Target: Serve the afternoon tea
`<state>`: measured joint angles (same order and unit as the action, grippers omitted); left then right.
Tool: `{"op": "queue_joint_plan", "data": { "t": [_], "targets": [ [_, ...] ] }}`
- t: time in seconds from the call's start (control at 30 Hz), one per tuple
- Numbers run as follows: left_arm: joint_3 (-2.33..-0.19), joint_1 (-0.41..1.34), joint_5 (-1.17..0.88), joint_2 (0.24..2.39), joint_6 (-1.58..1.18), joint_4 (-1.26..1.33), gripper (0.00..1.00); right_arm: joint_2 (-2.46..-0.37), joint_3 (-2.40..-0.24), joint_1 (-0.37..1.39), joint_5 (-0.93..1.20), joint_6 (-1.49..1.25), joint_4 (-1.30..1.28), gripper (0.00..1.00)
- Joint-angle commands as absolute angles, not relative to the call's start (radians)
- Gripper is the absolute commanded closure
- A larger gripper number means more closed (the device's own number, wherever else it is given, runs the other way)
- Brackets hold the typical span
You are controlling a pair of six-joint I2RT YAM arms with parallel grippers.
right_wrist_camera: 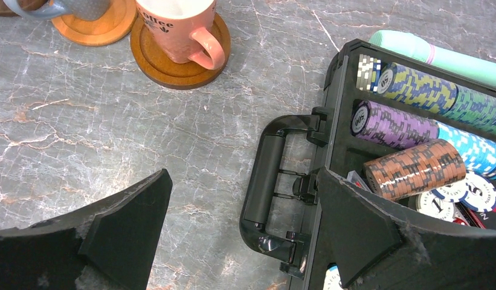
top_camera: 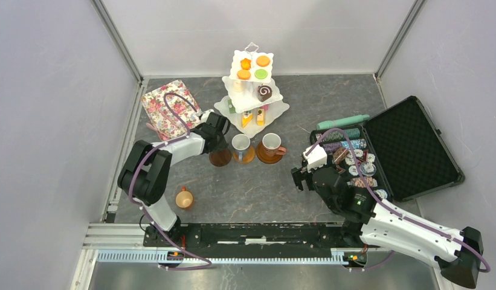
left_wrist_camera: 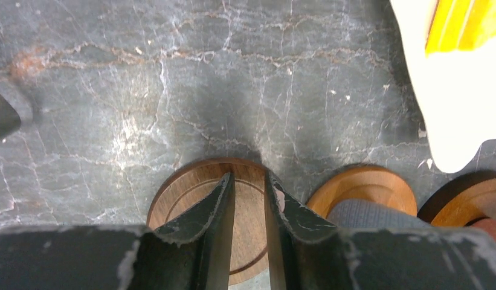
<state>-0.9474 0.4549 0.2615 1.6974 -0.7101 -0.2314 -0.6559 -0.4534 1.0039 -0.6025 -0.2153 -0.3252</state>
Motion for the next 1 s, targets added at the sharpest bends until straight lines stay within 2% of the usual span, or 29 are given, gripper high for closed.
{"op": "queue_joint_plan", "data": {
  "t": [0.0,0.3,0.37,0.43,0.63,0.77,0.97],
  "targets": [
    [-0.994,0.436,0.306,1.759,-0.641,-0.268,0.69,-0.658,-0.448,0.999,-0.625,-0.217,-0.292,0.02],
    [-1.078,0.428,0.311,1.712,-0.610,-0.348,0.68,-0.653,-0.447,0.999,-0.618,-0.216,-0.293,0.02],
    [-1.067,0.428,0.293,1.642,-0.610,-0.373,0.65,-0.645,-0.446,0.999,-0.619,-0.210,-0.293,0.02],
    [-1.052,0.428,0.280,1.566,-0.601,-0.412,0.54,-0.638,-0.443,0.998,-0.621,-0.202,-0.287,0.02],
    [-0.988,0.428,0.196,1.296,-0.605,-0.636,0.33,-0.631,-0.439,0.997,-0.620,-0.182,-0.258,0.02],
    [-0.875,0.434,0.105,1.081,-0.707,-0.801,0.31,-0.607,-0.421,0.998,-0.635,-0.176,-0.239,0.02],
    [-0.802,0.457,0.155,0.870,-0.827,-1.012,0.29,-0.611,-0.421,0.997,-0.611,-0.169,-0.232,0.02]
  ]
}}
